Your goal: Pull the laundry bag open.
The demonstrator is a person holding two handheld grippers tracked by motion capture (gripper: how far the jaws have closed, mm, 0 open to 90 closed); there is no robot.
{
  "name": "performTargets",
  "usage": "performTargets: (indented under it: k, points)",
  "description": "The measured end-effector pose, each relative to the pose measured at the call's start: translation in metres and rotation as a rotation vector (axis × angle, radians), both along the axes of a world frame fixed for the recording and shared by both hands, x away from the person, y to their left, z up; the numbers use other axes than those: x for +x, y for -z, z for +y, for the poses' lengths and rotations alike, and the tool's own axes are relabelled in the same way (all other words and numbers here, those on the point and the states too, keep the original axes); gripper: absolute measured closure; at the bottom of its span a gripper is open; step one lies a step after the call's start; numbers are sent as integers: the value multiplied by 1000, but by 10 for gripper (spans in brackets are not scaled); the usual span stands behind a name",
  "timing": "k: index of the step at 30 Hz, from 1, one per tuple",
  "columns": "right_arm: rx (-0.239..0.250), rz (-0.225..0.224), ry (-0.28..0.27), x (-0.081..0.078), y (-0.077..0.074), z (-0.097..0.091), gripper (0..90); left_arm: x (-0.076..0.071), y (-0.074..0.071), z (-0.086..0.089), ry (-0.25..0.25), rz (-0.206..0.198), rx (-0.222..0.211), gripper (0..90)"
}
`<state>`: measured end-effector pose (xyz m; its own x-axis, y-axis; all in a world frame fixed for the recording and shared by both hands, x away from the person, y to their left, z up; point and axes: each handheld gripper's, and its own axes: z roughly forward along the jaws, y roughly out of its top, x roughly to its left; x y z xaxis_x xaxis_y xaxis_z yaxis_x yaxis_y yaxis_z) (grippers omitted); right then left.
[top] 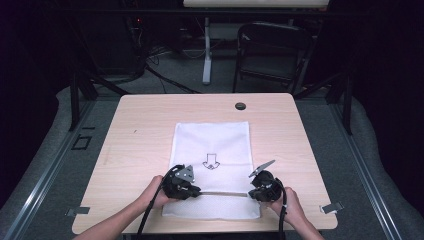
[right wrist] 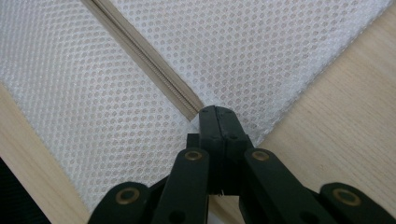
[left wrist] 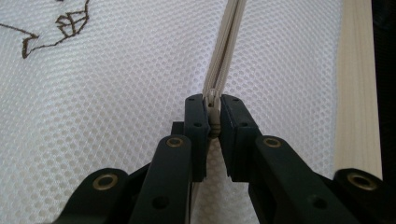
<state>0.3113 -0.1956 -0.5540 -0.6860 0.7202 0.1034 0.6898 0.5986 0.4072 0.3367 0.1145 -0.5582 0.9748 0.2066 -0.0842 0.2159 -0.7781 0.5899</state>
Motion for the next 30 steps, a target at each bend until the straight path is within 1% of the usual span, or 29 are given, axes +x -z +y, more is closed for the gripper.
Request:
performTargets:
  k: [1, 2, 5, 6, 9, 10, 12, 13, 17, 18, 19, 20, 21, 22, 23, 25, 26, 27, 29, 30]
  points:
    - [6, 2, 3, 0, 0, 1, 900, 0, 0, 2, -5, 1, 2, 818]
    - [-10, 1, -4, 0, 0, 0, 900, 0, 0, 3, -5, 3, 1, 818]
    - [-17, 0, -11, 1, -1, 1, 900, -2, 0, 6, -20, 5, -7, 818]
    - [-16, -2, -13, 1, -1, 2, 900, -3, 0, 6, -12, 0, -2, 818]
    - [-11, 5, -9, 1, -1, 3, 900, -4, -1, 6, -8, 3, 1, 818]
    - [-11, 4, -8, 1, -1, 3, 900, -4, -1, 6, -7, 3, 9, 818]
    - [-23, -1, -8, 1, -1, 2, 900, -3, -1, 8, -12, 8, 2, 818]
    - [-15, 3, -8, 1, -1, 2, 900, -3, -1, 9, -11, 6, 1, 818]
    - [-12, 6, -6, 1, -1, 3, 900, -4, -2, 12, -13, 2, 2, 818]
    - [-9, -4, 5, 0, 0, 3, 900, -4, -3, 14, -19, 2, 4, 818]
    - [-9, -3, 5, 0, 0, 3, 900, -5, -3, 14, -17, 4, -5, 818]
    - [-22, 2, -6, 1, -1, 3, 900, -5, -3, 13, -8, 3, -1, 818]
    - [-8, -4, 5, 0, 0, 3, 900, -5, -3, 13, -12, -3, 0, 818]
    - [-19, 1, -6, 1, -1, 2, 900, -4, -3, 14, -7, 4, -1, 818]
    - [-19, 0, -5, 1, -1, 2, 900, -4, -3, 14, -8, 2, 3, 818]
    - [-21, 1, -8, 1, -1, 2, 900, -4, -3, 16, -12, 11, -1, 818]
    - [-22, 0, -8, 1, -1, 2, 900, -4, -2, 17, -9, 11, -6, 817]
    - [-21, 0, -8, 1, -1, 1, 900, -4, -3, 18, -9, 6, -1, 817]
    - [-20, 1, -9, 1, -1, 2, 900, -5, -3, 19, -12, 9, -9, 817]
    - [-21, 1, -10, 1, -1, 1, 900, -5, -3, 19, -9, 8, -6, 817]
